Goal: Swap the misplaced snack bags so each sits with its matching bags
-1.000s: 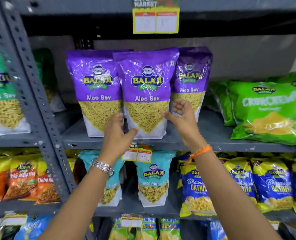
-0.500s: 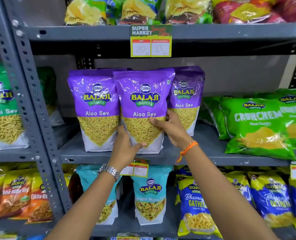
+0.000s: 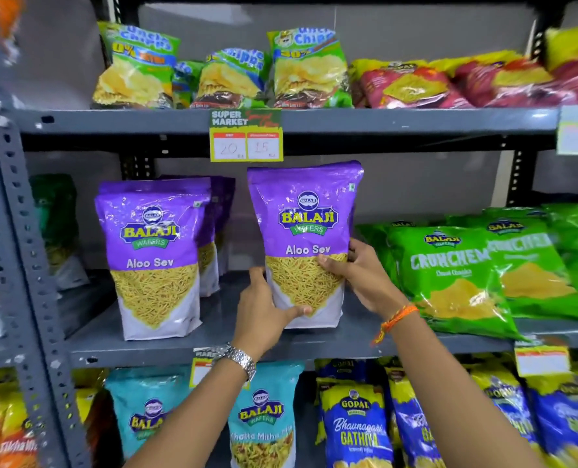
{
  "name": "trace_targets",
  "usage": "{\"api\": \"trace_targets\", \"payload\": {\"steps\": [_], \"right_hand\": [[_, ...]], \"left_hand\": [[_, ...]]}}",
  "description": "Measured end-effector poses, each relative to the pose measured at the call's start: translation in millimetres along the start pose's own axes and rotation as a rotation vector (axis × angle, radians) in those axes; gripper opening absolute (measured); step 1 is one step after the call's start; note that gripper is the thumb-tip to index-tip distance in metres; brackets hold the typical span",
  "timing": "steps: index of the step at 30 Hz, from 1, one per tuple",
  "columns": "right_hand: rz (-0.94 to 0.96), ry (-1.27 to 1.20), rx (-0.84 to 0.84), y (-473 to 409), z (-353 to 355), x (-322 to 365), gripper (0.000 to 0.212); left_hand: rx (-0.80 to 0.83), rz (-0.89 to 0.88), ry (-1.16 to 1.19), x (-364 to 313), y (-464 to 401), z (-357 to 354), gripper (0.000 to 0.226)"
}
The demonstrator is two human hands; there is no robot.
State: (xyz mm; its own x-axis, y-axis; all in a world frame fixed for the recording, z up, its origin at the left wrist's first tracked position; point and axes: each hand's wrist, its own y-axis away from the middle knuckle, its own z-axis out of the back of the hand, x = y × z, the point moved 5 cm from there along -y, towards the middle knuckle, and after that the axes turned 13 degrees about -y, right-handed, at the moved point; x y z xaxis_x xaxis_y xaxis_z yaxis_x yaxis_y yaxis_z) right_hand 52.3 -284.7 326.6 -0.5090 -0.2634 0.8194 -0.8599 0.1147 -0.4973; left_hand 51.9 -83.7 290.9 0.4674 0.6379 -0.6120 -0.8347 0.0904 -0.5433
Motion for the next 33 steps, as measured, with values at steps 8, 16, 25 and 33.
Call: {"api": "trace_targets", "payload": {"steps": [8, 16, 25, 33], "right_hand": [[-0.04, 0.011, 0.033, 3, 37, -3, 0.045], [-0.069, -0.022, 0.042, 1, 44, -10, 0.058], [-0.109, -0.003, 0.058, 3, 43, -11, 0.039], [-0.12, 0.042, -0.006, 18, 37, -6, 0.031]], "left_hand": [[0.046, 0.022, 0.02, -15, 6, -29, 0.1], [0.11, 0.016, 0.032, -9, 5, -37, 0.092], [0.111, 0.004, -0.003, -8, 4, -38, 0.094], [0.127, -0.035, -0.057, -2, 11, -30, 0.099]]}}
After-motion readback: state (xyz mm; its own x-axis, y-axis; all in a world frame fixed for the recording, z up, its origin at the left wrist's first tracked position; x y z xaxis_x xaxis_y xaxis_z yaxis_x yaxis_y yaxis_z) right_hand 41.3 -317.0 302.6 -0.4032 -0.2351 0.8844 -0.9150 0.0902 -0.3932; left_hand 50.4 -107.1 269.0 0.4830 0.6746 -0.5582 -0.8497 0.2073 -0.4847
